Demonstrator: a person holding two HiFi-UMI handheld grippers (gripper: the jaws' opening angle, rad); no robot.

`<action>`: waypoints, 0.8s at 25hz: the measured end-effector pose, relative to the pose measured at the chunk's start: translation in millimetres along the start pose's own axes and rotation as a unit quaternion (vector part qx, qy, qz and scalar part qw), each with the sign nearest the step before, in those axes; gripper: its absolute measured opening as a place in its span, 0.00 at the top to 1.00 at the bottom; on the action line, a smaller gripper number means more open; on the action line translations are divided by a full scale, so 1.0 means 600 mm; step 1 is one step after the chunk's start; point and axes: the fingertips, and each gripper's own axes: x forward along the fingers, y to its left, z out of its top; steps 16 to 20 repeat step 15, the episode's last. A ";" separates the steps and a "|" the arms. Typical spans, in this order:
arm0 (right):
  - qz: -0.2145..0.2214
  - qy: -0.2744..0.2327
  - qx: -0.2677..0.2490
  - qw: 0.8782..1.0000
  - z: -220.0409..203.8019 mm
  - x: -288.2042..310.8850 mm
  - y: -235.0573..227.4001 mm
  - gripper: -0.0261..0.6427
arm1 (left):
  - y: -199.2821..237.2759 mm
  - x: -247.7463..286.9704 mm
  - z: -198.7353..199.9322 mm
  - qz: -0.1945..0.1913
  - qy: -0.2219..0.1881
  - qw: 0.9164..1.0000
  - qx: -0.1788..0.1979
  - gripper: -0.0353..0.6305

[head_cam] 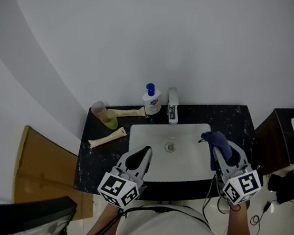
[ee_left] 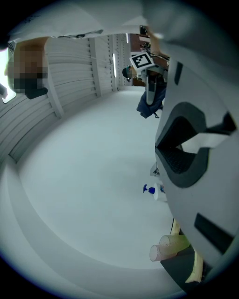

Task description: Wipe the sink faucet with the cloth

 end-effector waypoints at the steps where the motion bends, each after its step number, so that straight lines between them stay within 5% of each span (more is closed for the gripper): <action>1: 0.001 -0.001 0.000 1.000 0.001 0.002 0.003 0.80 | 0.000 -0.003 0.000 0.000 -0.001 1.000 0.001 0.94; 20: 0.016 -0.004 0.001 1.000 0.006 0.003 0.020 0.80 | -0.004 -0.019 0.005 0.007 -0.006 1.000 0.002 0.94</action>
